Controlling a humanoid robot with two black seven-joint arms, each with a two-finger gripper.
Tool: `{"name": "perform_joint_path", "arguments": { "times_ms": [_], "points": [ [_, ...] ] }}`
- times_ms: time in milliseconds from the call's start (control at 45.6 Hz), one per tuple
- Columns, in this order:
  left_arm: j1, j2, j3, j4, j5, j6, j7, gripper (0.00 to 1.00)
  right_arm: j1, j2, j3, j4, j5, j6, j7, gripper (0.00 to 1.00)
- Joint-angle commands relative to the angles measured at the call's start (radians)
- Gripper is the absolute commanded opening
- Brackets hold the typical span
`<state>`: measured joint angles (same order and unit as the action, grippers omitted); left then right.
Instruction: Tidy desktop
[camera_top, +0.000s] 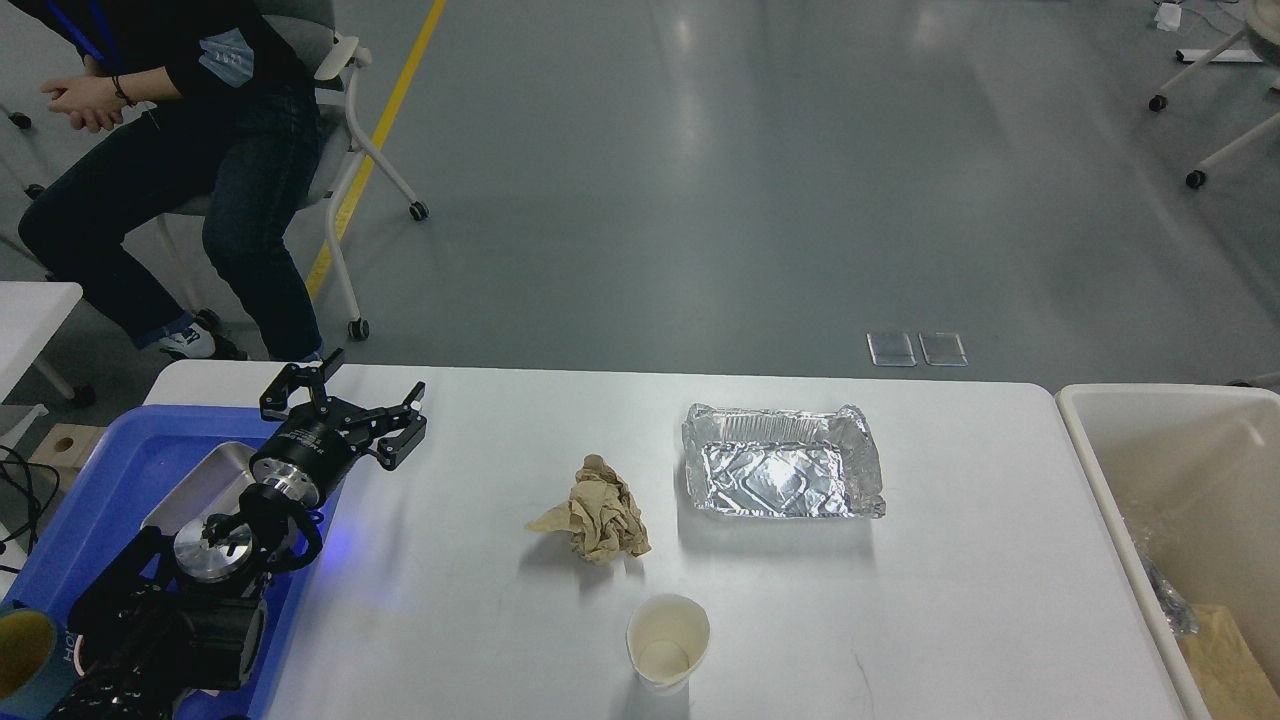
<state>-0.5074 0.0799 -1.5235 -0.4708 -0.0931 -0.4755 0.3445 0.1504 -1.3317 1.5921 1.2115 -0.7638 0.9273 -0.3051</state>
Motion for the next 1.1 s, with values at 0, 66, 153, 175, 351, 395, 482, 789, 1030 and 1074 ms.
{"name": "perform_joint_path", "arguments": {
  "times_ms": [0,66,153,175,351,395,482,789,1030,1074],
  "points": [
    [0.001,0.001,0.02,0.001,0.0,0.0,0.001,1.0,-0.003,-0.041,-0.001,0.101,-0.005,0.025,0.0,1.0],
    [0.001,-0.002,0.036,0.001,0.0,0.0,-0.002,1.0,-0.006,-0.055,-0.003,0.122,-0.025,0.033,0.0,1.0],
    [0.001,-0.006,0.049,0.001,0.0,0.0,-0.005,1.0,-0.015,-0.044,-0.006,0.115,-0.075,0.033,0.0,1.0],
    [0.001,-0.009,0.051,0.001,0.0,0.0,-0.005,1.0,-0.017,-0.041,-0.009,0.115,-0.086,0.033,0.0,1.0],
    [0.001,-0.011,0.057,0.001,0.0,0.002,-0.009,1.0,-0.075,0.106,-0.011,0.115,-0.222,0.025,0.001,1.0],
    [0.001,-0.011,0.059,0.001,0.0,0.0,-0.009,1.0,-0.077,0.158,-0.011,0.109,-0.273,0.021,0.003,1.0],
    [0.006,-0.011,0.06,0.001,0.0,0.0,-0.009,1.0,-0.094,0.267,0.0,0.085,-0.351,-0.004,0.003,1.0],
    [0.015,-0.031,0.059,0.0,0.0,0.0,-0.01,1.0,-0.223,0.358,0.026,0.083,-0.362,-0.214,-0.015,1.0],
    [0.021,-0.041,0.062,0.001,0.001,0.005,-0.01,1.0,-0.288,0.307,0.077,-0.075,0.019,-0.358,-0.164,1.0],
    [0.021,-0.048,0.062,0.001,0.003,0.006,-0.01,1.0,-0.295,0.295,0.077,-0.087,0.09,-0.38,-0.164,1.0]
  ]
}}
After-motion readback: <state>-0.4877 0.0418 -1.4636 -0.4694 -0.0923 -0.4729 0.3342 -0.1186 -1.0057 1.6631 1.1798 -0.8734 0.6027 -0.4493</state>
